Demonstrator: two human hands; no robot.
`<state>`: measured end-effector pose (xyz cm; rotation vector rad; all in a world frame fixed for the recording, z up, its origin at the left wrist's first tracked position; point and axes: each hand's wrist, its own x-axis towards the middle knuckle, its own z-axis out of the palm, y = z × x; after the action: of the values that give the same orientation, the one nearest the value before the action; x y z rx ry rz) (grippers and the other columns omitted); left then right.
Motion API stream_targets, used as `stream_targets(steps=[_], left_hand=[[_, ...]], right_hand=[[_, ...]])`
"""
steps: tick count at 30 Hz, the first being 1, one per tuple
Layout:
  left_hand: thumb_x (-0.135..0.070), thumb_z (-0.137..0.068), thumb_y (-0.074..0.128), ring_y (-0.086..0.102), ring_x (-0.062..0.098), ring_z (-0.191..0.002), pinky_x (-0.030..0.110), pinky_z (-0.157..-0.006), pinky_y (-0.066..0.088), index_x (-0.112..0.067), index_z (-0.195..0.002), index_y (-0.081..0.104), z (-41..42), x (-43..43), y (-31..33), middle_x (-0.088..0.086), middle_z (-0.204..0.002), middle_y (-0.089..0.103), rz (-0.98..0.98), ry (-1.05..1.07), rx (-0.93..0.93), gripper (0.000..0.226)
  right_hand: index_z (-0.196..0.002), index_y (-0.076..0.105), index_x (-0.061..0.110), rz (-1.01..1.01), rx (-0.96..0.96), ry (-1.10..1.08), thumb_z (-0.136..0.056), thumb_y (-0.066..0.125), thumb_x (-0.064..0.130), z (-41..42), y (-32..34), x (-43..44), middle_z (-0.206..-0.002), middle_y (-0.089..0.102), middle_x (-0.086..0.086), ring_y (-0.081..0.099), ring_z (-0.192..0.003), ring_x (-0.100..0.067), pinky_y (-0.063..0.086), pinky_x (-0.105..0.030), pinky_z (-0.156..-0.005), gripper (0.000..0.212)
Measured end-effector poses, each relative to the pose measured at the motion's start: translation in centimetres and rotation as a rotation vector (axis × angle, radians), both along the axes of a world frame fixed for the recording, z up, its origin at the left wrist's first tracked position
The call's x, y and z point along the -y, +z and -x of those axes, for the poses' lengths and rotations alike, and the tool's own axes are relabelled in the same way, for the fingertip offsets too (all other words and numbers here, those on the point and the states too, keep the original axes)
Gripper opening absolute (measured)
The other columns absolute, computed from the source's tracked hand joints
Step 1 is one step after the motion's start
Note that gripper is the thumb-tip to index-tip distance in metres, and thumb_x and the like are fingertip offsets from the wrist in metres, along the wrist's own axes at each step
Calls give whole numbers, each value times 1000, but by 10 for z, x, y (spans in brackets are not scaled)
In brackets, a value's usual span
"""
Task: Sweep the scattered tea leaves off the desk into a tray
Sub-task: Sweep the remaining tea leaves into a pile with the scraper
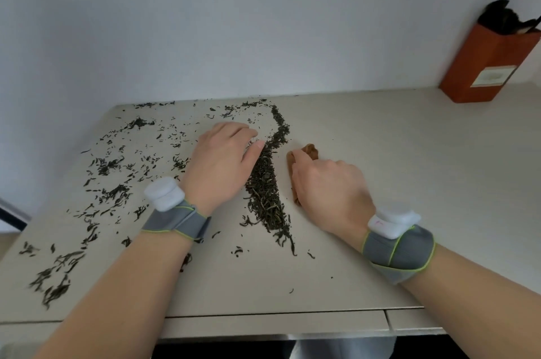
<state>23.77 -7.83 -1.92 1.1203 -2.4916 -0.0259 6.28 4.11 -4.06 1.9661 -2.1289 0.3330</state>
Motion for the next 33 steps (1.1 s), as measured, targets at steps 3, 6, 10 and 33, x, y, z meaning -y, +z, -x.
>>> stream_targets(steps=[3, 6, 10, 33], left_hand=[[-41, -107, 43, 53, 26, -129, 47, -109, 42, -14, -131, 67, -1, -1, 0, 3, -134, 66, -1, -4, -23, 44], [-40, -107, 44, 53, 26, -127, 45, -108, 42, -15, -129, 68, -4, -5, 2, 2, -132, 67, -10, -12, -50, 42], [-43, -108, 41, 54, 25, -125, 42, -106, 43, -15, -128, 68, -17, -17, 10, 1, -130, 68, -5, -31, -22, 44], [-38, -106, 47, 56, 25, -122, 40, -104, 44, -13, -124, 71, -86, -80, 7, 2, -128, 68, 47, -30, -38, 39]], right_hand=[[-101, 43, 21, 24, -9, 24, -100, 40, 25, -16, 0, 3, -59, 42, 6, 39, -46, -27, 29, -31, -46, 5], [-108, 46, 24, 36, 22, 57, -103, 37, 31, -29, 2, 3, -62, 50, 6, 50, -51, -29, 45, -35, -50, 13], [-130, 53, 33, 84, 358, -36, -107, 28, 42, -18, 12, -15, -84, 70, -3, 65, -75, -33, 54, -40, -69, 34], [-101, 46, 17, -18, -29, -132, -85, 48, 16, -89, -8, -104, -80, 58, -5, 64, -62, -34, 25, -33, -48, 16]])
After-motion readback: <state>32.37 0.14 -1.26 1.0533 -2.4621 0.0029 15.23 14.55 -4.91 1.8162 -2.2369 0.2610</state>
